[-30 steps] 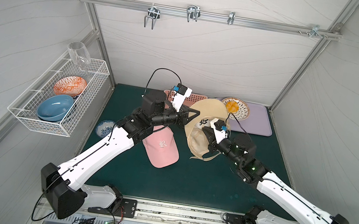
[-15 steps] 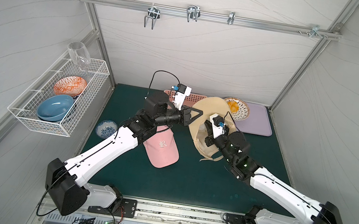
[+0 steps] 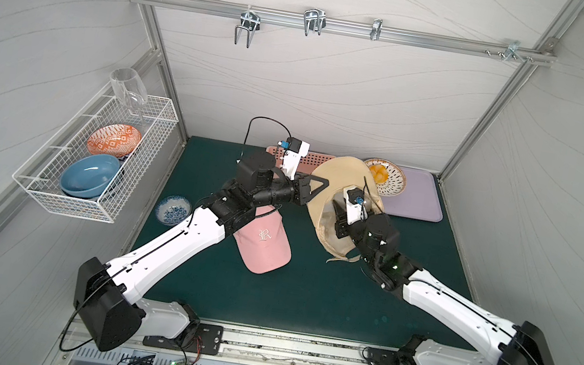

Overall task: Turn the baseball cap inside out
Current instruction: Turn over the baseball cap.

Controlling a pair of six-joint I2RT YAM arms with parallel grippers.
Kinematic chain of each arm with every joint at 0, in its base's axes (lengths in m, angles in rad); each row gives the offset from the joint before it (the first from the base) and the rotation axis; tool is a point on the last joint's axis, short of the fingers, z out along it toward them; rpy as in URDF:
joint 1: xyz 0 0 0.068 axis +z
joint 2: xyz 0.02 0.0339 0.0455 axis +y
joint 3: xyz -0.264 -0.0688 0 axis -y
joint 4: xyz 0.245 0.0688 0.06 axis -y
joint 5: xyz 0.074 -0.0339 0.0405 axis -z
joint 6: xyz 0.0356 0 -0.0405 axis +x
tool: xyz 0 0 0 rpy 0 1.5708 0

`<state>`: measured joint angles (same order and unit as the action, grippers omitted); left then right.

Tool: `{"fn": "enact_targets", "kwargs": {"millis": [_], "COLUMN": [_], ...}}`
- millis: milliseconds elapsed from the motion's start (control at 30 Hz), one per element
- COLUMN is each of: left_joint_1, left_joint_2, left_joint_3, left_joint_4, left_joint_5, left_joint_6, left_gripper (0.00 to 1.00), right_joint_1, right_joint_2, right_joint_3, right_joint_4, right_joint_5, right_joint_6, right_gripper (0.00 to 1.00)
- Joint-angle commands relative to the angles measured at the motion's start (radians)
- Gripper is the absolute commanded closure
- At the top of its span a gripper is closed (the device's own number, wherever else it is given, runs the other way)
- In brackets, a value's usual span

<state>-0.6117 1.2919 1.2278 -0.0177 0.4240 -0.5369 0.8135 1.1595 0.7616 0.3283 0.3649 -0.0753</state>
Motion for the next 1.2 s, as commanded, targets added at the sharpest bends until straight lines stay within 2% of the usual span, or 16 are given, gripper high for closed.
{"fn": "enact_targets", "kwargs": {"millis": [0, 100, 233, 400, 600, 733, 800, 867, 1000, 1167], "left_joint_1": [-0.007, -0.008, -0.009, -0.008, -0.007, -0.007, -0.008, -0.007, -0.009, -0.032], "left_joint_2": [-0.029, -0.037, -0.041, -0.045, -0.055, -0.066, -0.069, -0.067, -0.051, -0.019], "left_joint_3": [0.034, 0.035, 0.035, 0.035, 0.033, 0.032, 0.032, 0.033, 0.029, -0.031], "left_joint_4": [-0.027, -0.035, -0.027, -0.023, -0.027, -0.033, -0.039, -0.039, -0.035, 0.111], "left_joint_5": [-0.091, -0.112, -0.117, -0.132, -0.183, -0.194, -0.196, -0.193, -0.225, -0.315], "left_joint_6": [0.138, 0.185, 0.21, 0.214, 0.221, 0.243, 0.259, 0.277, 0.35, 0.548], "left_gripper": [1.0, 1.0, 1.0, 1.0, 1.0, 1.0, 1.0, 1.0, 1.0, 1.0], "right_joint_1": [-0.012, -0.048, -0.126, -0.143, -0.148, -0.15, -0.158, -0.173, -0.214, -0.301], "right_joint_2": [-0.122, -0.181, -0.194, -0.134, -0.047, -0.021, -0.022, -0.04, -0.128, -0.217], "right_joint_3": [0.006, 0.055, 0.11, 0.156, 0.185, 0.193, 0.193, 0.193, 0.162, 0.166], "right_joint_4": [-0.09, -0.221, -0.366, -0.466, -0.548, -0.59, -0.599, -0.598, -0.528, -0.528], "right_joint_5": [-0.034, -0.036, -0.187, -0.298, -0.231, -0.074, -0.05, -0.103, -0.335, -0.549], "right_joint_6": [0.024, 0.117, 0.182, 0.184, 0.208, 0.239, 0.25, 0.255, 0.261, 0.381], "right_gripper": [0.5, 0.45, 0.44, 0.44, 0.44, 0.42, 0.42, 0.41, 0.38, 0.26]}}
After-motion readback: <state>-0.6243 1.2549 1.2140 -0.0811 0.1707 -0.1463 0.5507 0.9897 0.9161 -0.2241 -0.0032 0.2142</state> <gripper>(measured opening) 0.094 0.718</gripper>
